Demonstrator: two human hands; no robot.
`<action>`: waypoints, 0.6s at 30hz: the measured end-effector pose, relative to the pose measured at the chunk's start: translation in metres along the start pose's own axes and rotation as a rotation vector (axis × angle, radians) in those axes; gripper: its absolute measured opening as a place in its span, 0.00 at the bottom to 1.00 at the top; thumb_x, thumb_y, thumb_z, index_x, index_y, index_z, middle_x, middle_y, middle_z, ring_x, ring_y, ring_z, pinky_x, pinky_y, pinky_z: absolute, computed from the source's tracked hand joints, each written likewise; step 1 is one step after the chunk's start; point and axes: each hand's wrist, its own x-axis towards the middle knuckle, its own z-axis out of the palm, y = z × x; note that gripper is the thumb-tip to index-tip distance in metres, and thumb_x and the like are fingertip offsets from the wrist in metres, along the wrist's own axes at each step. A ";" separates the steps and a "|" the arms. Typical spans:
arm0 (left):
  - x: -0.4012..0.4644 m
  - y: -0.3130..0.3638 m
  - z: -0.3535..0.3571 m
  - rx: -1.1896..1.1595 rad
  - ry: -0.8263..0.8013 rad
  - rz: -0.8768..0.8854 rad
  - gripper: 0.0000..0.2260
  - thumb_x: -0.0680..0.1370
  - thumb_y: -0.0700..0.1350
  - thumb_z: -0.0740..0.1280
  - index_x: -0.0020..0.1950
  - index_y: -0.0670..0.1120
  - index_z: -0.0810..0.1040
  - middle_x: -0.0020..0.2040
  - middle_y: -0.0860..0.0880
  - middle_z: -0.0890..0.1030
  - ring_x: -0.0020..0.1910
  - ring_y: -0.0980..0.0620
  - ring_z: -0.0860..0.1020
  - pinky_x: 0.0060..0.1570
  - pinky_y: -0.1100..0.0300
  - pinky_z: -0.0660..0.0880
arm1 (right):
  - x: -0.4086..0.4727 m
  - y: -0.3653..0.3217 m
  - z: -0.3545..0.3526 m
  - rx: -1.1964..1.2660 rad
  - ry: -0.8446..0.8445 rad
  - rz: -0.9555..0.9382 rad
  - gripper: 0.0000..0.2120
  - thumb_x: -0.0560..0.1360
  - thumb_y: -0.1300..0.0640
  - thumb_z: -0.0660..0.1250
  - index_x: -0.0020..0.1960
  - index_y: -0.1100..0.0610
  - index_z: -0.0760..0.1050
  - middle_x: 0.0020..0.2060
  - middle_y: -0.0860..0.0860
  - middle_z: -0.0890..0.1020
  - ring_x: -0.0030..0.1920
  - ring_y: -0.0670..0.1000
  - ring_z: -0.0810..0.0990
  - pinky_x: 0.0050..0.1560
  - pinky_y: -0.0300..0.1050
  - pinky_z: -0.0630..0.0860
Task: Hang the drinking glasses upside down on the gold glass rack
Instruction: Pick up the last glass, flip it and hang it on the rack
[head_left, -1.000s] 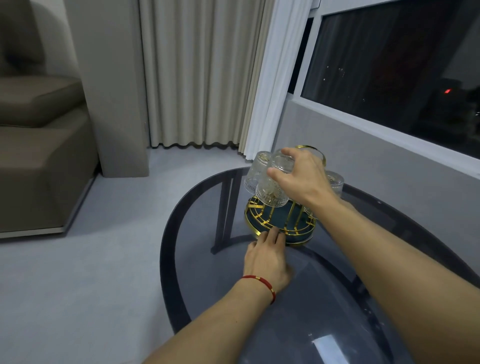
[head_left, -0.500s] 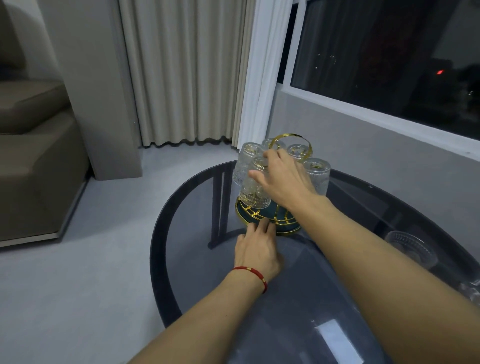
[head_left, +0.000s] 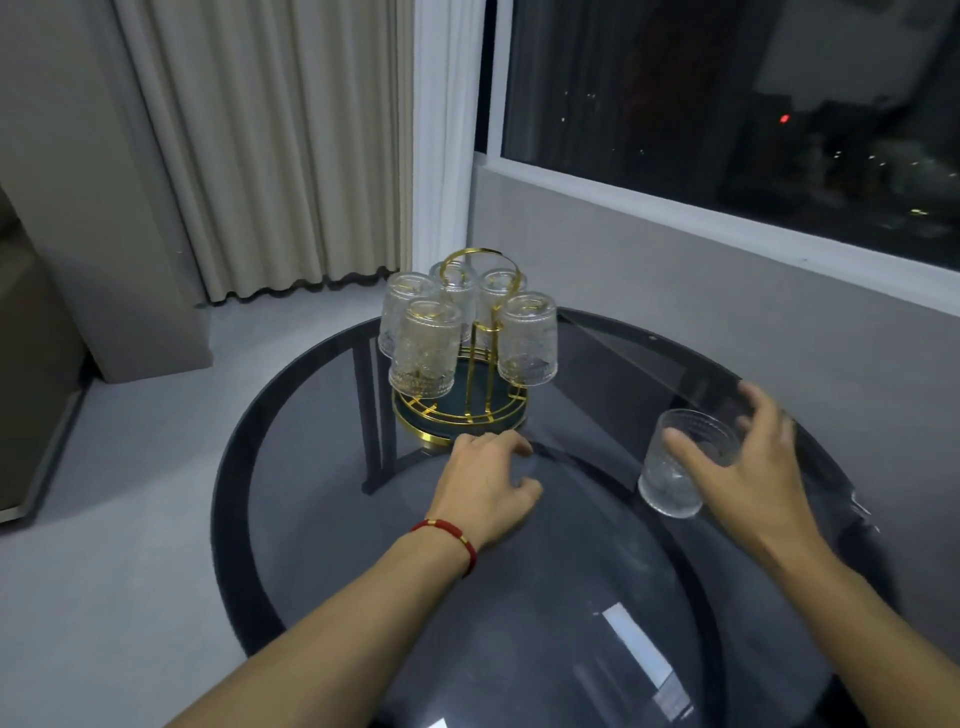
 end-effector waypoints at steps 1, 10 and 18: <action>-0.001 0.003 0.002 -0.027 -0.004 0.010 0.19 0.75 0.46 0.68 0.66 0.49 0.78 0.64 0.48 0.80 0.66 0.46 0.70 0.63 0.55 0.69 | -0.003 0.008 -0.001 0.046 -0.076 0.090 0.51 0.70 0.40 0.78 0.83 0.48 0.53 0.80 0.55 0.66 0.77 0.59 0.70 0.72 0.56 0.68; -0.009 0.021 0.008 -0.163 -0.054 0.053 0.18 0.75 0.49 0.69 0.65 0.51 0.77 0.60 0.51 0.81 0.63 0.51 0.75 0.62 0.52 0.74 | -0.011 0.018 0.020 0.138 -0.066 0.171 0.43 0.67 0.49 0.82 0.77 0.51 0.65 0.67 0.52 0.80 0.62 0.55 0.80 0.59 0.48 0.75; -0.013 0.027 0.002 -0.561 -0.196 0.077 0.41 0.67 0.65 0.75 0.76 0.57 0.64 0.62 0.59 0.77 0.56 0.64 0.80 0.56 0.65 0.78 | -0.036 -0.025 0.024 0.129 -0.349 -0.278 0.42 0.60 0.40 0.79 0.72 0.40 0.70 0.61 0.43 0.74 0.61 0.42 0.79 0.63 0.44 0.78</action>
